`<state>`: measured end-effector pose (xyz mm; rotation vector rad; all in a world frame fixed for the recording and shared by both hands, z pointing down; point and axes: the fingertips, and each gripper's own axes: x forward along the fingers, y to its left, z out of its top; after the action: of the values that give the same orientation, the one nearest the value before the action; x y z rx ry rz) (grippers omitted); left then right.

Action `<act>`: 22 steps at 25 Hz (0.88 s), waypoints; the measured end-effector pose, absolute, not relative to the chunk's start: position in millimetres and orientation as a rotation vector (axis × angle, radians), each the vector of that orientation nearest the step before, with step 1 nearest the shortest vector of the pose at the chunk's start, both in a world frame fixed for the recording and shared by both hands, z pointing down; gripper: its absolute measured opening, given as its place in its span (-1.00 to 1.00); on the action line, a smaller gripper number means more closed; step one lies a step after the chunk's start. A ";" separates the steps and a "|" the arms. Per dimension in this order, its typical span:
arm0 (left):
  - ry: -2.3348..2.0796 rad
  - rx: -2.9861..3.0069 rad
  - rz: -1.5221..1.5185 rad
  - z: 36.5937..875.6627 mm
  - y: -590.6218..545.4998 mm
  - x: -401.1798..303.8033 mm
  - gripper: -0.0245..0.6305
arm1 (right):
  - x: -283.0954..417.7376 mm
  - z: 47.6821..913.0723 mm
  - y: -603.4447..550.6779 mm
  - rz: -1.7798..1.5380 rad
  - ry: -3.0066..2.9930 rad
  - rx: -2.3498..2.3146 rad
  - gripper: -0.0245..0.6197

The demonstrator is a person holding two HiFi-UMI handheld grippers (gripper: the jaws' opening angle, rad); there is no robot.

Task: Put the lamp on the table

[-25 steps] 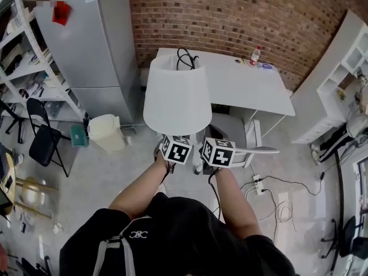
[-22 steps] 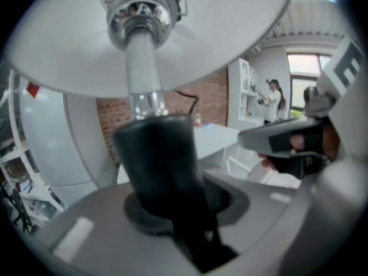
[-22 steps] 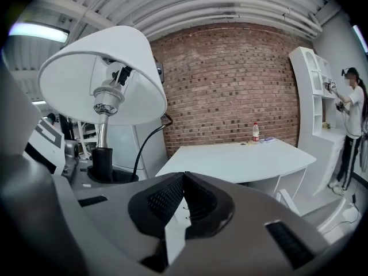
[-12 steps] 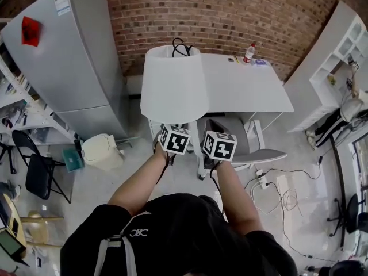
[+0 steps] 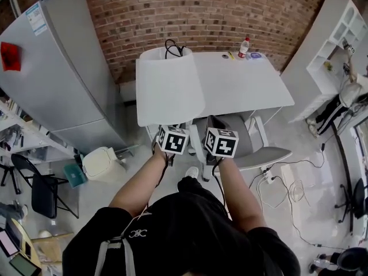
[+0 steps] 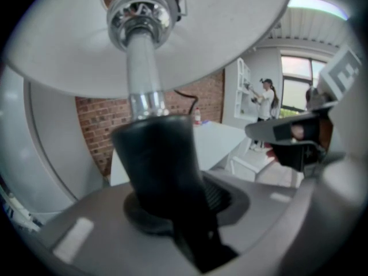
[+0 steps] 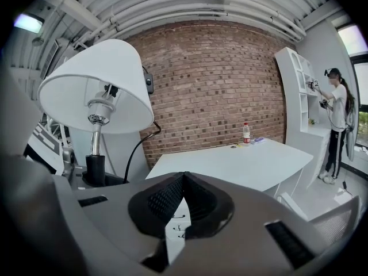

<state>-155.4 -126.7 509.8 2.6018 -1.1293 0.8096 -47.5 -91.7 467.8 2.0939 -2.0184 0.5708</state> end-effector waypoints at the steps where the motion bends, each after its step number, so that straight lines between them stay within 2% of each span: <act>1: -1.126 2.609 0.817 511.3 -134.2 -152.0 -0.54 | -44.2 468.1 -99.8 0.572 -2.024 2.100 -0.93; 10: -1.060 2.673 0.861 505.3 -220.0 -91.0 -0.54 | 26.2 477.3 -173.9 0.650 -1.921 2.200 -0.93; 22: -0.818 2.785 0.893 506.5 -303.7 61.7 -0.53 | 157.2 492.1 -227.9 0.672 -1.769 2.303 -0.92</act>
<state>61.7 -303.7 506.5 2.7851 -0.8182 0.8932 157.2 -227.9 492.1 2.3028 -1.7690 0.6723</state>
